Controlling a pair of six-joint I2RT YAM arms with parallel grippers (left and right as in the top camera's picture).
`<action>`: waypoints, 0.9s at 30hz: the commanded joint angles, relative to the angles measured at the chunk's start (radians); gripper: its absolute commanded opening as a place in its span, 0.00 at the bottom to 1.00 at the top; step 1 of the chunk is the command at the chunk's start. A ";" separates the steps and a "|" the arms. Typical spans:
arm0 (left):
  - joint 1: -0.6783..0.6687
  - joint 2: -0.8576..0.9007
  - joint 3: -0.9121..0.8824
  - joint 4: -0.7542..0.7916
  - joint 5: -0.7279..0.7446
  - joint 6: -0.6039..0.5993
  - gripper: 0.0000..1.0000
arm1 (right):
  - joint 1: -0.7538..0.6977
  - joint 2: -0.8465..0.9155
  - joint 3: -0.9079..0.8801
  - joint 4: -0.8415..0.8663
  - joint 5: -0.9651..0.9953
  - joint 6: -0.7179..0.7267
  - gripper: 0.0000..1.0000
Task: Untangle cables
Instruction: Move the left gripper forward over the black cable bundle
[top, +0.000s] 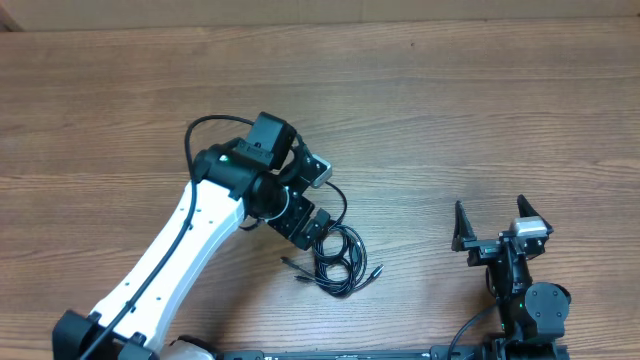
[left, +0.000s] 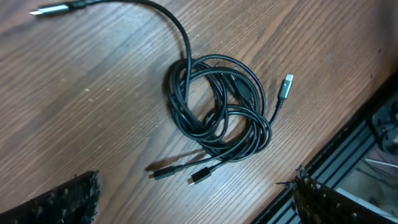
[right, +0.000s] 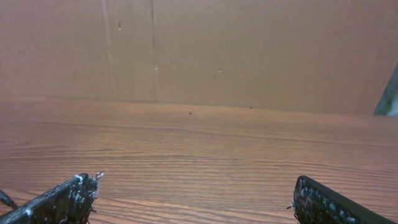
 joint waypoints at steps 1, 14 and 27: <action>-0.008 0.045 0.026 0.004 0.068 -0.004 1.00 | -0.003 -0.008 -0.010 0.003 -0.002 -0.005 1.00; -0.015 0.212 0.026 0.025 0.093 -0.008 1.00 | -0.003 -0.008 -0.010 0.003 -0.002 -0.005 1.00; -0.116 0.272 0.025 0.080 -0.153 -0.241 1.00 | -0.003 -0.008 -0.010 0.003 -0.002 -0.005 1.00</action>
